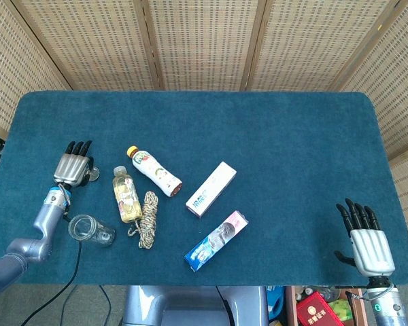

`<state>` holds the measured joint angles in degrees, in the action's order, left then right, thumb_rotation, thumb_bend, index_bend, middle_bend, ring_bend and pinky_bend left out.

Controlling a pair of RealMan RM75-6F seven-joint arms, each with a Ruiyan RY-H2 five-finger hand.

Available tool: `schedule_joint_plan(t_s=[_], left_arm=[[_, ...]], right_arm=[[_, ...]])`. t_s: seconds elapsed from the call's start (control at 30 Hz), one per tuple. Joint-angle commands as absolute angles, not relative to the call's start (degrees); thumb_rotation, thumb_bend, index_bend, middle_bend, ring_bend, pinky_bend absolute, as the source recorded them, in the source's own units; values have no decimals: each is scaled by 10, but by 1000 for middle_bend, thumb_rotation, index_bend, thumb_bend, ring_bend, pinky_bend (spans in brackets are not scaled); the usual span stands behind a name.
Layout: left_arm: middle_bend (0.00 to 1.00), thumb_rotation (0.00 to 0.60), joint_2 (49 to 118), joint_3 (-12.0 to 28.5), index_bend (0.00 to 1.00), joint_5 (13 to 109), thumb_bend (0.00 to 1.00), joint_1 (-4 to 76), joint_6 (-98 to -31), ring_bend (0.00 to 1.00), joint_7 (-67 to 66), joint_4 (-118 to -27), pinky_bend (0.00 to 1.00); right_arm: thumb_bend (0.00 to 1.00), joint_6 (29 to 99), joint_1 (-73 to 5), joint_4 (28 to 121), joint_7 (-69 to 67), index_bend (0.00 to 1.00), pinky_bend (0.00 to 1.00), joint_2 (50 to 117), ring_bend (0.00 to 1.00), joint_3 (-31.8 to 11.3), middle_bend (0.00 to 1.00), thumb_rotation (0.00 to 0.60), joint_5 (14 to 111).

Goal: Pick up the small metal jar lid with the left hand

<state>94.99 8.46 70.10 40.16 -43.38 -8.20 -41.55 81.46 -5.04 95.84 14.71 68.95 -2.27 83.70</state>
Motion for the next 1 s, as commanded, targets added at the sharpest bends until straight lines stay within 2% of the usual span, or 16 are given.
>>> schedule_joint_plan(t_s=[0.03, 0.57, 1.0], left_arm=[[0, 600, 952, 84, 508, 701, 411, 402, -432, 0, -82, -411, 0], [0, 600, 972, 82, 599, 707, 416, 402, -432, 0, -70, -379, 0], [0, 600, 954, 82, 604, 724, 419, 395, -467, 0, -56, -406, 0]], right_arm=[[0, 815, -50, 958, 147, 0, 0, 690, 0, -23, 0, 600, 837], [0, 815, -51, 961, 144, 0, 0, 689, 0, -20, 0, 600, 840], [0, 813, -51, 963, 144, 0, 0, 688, 0, -18, 0, 600, 841]])
